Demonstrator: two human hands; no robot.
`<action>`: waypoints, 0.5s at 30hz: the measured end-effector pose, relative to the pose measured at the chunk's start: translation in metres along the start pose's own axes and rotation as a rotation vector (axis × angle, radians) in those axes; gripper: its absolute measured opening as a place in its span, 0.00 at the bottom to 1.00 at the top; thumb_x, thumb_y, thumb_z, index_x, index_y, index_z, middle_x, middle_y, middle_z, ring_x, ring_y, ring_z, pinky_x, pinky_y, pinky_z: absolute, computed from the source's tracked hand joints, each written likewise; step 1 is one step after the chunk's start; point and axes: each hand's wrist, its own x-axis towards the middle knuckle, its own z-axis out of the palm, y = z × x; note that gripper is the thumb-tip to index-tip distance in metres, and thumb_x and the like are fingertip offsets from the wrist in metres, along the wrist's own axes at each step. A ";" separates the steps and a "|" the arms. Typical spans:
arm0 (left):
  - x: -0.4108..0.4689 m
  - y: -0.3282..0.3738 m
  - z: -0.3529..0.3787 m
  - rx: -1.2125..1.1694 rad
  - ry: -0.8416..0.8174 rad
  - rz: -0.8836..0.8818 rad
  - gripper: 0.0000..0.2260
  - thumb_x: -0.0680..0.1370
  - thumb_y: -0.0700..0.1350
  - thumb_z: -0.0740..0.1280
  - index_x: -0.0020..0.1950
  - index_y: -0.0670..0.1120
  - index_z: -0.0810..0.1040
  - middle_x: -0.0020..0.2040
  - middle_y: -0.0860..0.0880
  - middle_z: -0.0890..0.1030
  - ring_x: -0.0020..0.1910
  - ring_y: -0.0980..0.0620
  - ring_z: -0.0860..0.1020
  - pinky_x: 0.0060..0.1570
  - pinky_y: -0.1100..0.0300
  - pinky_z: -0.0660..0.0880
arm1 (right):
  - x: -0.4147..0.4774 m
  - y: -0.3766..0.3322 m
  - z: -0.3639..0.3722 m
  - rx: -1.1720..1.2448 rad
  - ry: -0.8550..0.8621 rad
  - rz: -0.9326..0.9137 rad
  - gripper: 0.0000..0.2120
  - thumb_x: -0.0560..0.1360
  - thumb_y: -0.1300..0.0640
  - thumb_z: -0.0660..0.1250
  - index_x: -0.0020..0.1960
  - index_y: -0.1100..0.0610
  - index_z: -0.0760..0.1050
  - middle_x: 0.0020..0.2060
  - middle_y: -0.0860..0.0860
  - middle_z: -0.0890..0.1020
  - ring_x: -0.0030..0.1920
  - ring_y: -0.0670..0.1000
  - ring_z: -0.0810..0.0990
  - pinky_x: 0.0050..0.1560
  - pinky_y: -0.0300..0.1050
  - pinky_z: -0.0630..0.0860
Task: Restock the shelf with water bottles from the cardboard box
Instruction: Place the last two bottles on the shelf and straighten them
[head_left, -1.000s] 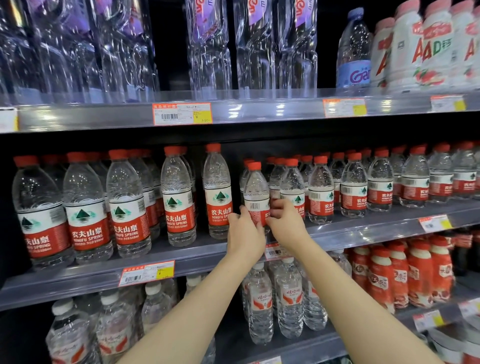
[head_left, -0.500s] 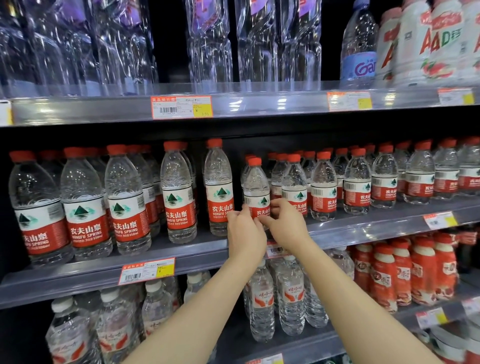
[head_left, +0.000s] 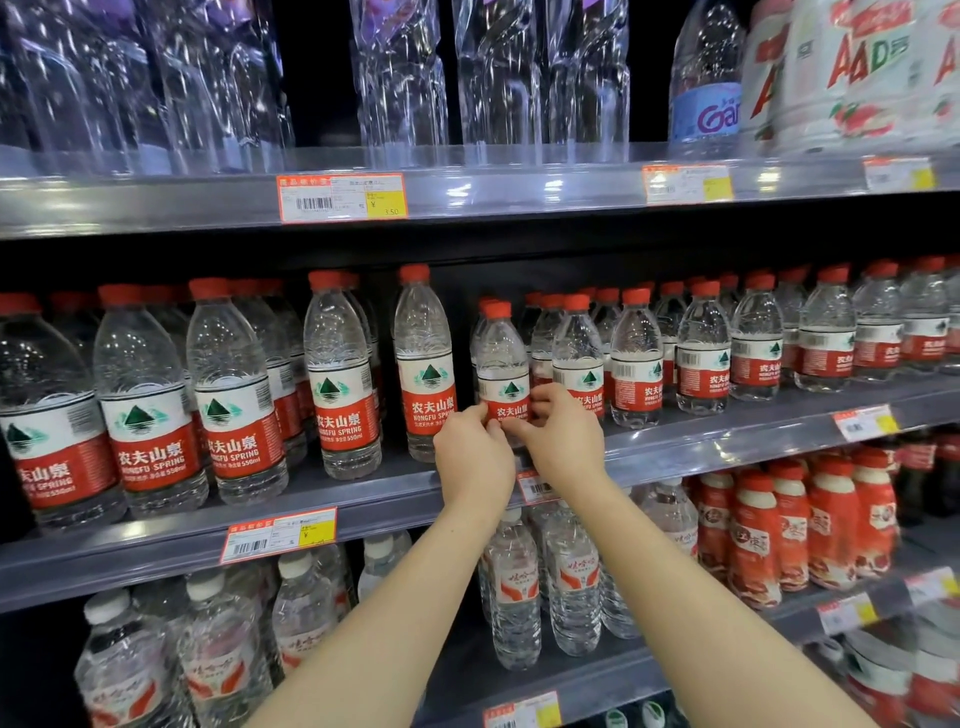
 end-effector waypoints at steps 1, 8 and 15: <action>-0.001 0.000 0.000 0.000 0.002 0.006 0.14 0.84 0.41 0.66 0.69 0.43 0.81 0.62 0.44 0.83 0.60 0.46 0.81 0.54 0.62 0.71 | 0.000 0.000 0.000 0.000 0.001 0.000 0.26 0.72 0.43 0.76 0.66 0.52 0.75 0.58 0.47 0.84 0.56 0.48 0.82 0.55 0.47 0.79; 0.000 0.000 -0.001 -0.021 0.000 0.013 0.15 0.83 0.43 0.68 0.70 0.43 0.80 0.62 0.44 0.83 0.59 0.45 0.82 0.55 0.60 0.74 | -0.002 -0.004 0.000 -0.021 0.007 0.008 0.27 0.71 0.42 0.76 0.66 0.52 0.75 0.58 0.47 0.83 0.56 0.48 0.82 0.55 0.47 0.79; 0.000 0.000 -0.001 -0.036 -0.015 0.000 0.14 0.83 0.43 0.67 0.67 0.44 0.82 0.60 0.45 0.82 0.58 0.44 0.81 0.53 0.55 0.77 | -0.004 -0.004 0.006 -0.068 0.043 0.000 0.25 0.73 0.42 0.75 0.66 0.50 0.75 0.59 0.46 0.84 0.57 0.47 0.82 0.57 0.51 0.80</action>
